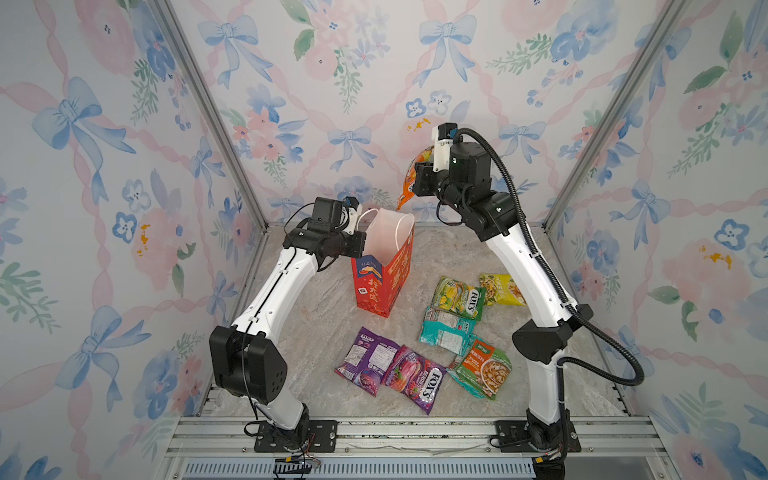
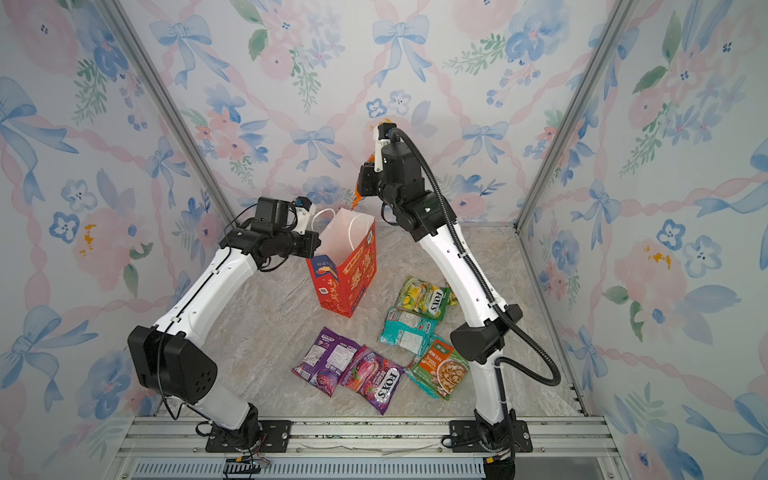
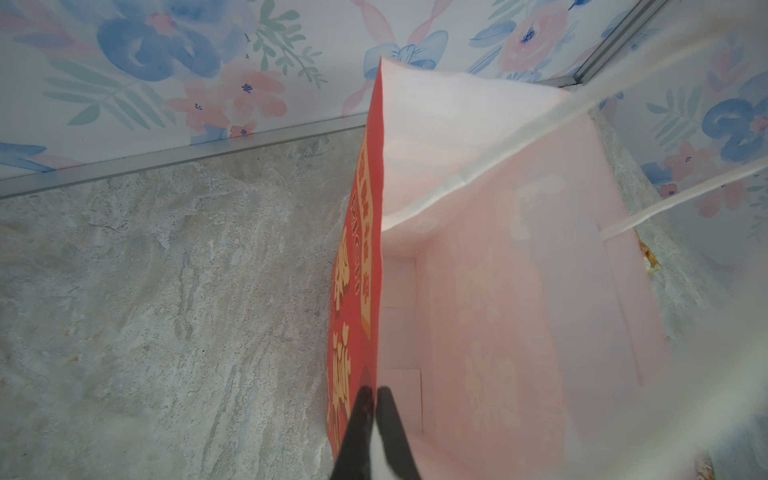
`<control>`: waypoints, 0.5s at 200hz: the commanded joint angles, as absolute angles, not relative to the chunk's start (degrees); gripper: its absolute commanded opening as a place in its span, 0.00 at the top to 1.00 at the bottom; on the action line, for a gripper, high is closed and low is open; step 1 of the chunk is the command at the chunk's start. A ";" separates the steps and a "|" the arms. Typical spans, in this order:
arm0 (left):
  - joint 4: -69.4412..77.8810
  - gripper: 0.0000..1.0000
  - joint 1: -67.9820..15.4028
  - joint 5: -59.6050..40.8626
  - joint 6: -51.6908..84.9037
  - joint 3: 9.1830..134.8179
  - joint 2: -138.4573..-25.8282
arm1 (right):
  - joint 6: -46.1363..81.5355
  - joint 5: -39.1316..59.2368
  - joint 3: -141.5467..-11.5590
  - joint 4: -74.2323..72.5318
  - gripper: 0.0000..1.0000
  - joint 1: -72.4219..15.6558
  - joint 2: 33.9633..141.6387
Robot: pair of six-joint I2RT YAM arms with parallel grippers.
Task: Place the snacks into the paper bag
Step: 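Carry the orange bag with the right gripper above the paper bag opening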
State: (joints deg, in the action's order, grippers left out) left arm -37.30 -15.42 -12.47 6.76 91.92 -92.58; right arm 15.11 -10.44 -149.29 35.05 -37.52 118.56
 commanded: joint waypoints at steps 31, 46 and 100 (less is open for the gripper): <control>-37.27 1.00 -15.88 -12.29 8.29 90.69 -92.30 | 11.91 -14.04 -151.12 37.24 1.00 -43.06 120.50; -37.27 1.00 -15.91 -11.95 8.35 90.68 -92.05 | 11.78 -14.74 -149.91 38.13 1.00 -43.99 119.92; -37.27 1.00 -15.91 -11.52 8.39 90.42 -91.60 | 11.60 -17.57 -135.18 33.31 1.00 -46.14 112.12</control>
